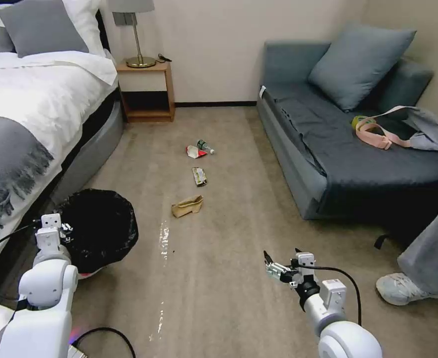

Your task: Pick up the trash bin, then pick up the garbage on the floor and place it into the trash bin.

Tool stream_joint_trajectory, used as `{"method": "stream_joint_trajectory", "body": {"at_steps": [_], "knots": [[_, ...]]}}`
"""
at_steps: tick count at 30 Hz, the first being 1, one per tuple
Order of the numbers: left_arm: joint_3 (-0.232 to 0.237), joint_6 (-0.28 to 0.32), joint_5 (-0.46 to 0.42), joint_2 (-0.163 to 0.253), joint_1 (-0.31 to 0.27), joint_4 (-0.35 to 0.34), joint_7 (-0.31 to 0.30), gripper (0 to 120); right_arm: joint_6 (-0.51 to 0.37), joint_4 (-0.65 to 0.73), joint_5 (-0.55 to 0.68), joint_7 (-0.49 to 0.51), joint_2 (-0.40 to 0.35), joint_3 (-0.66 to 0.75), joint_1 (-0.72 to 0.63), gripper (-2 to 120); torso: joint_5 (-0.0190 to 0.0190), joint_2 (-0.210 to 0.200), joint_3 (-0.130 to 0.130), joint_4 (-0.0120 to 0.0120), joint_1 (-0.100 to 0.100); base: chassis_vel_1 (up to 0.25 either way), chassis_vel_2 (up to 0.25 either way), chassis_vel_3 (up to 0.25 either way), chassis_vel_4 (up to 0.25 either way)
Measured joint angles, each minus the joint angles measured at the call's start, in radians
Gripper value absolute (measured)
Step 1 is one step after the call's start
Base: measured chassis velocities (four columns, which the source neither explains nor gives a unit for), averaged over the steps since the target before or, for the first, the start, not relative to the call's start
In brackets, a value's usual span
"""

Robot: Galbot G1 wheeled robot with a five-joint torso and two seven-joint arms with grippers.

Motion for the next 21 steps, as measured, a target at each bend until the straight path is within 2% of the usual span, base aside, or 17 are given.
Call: {"method": "stream_joint_trajectory", "body": {"at_steps": [1,6,7,13,21], "knots": [[-0.004,0.004,0.026,-0.014,0.018,-0.023,-0.003,5,0.006,-0.004,-0.001,-0.006,0.002,-0.001,0.001,100,0.0,0.0,0.0,-0.0001,0.0,0.0,0.0,0.0,0.0],[-0.008,0.003,0.056,-0.03,0.043,-0.047,-0.006,5,0.016,-0.013,-0.001,-0.017,0.004,-0.004,0.004,100,0.0,0.0,0.0,0.0,0.0,0.0,0.0,0.0,0.0],[-0.009,-0.004,0.074,-0.041,0.067,-0.065,-0.008,5,0.028,-0.022,-0.002,-0.028,0.006,-0.007,0.008,100,0.0,0.0,0.0,0.0001,0.0,0.0,0.0,0.0,0.0],[-0.013,-0.034,0.096,-0.047,0.104,-0.089,-0.008,5,0.04,-0.043,-0.002,-0.04,0.008,-0.023,0.027,100,-0.0001,0.0,0.0,0.0001,0.0,0.0,0.0,0.0,0.0],[-0.018,-0.037,0.093,-0.043,0.113,-0.099,-0.004,5,0.051,-0.061,0.004,-0.048,0.005,-0.03,0.043,100,-0.0001,0.0,0.0,0.0,0.0,0.0,0.0,0.0,0.0]]}}
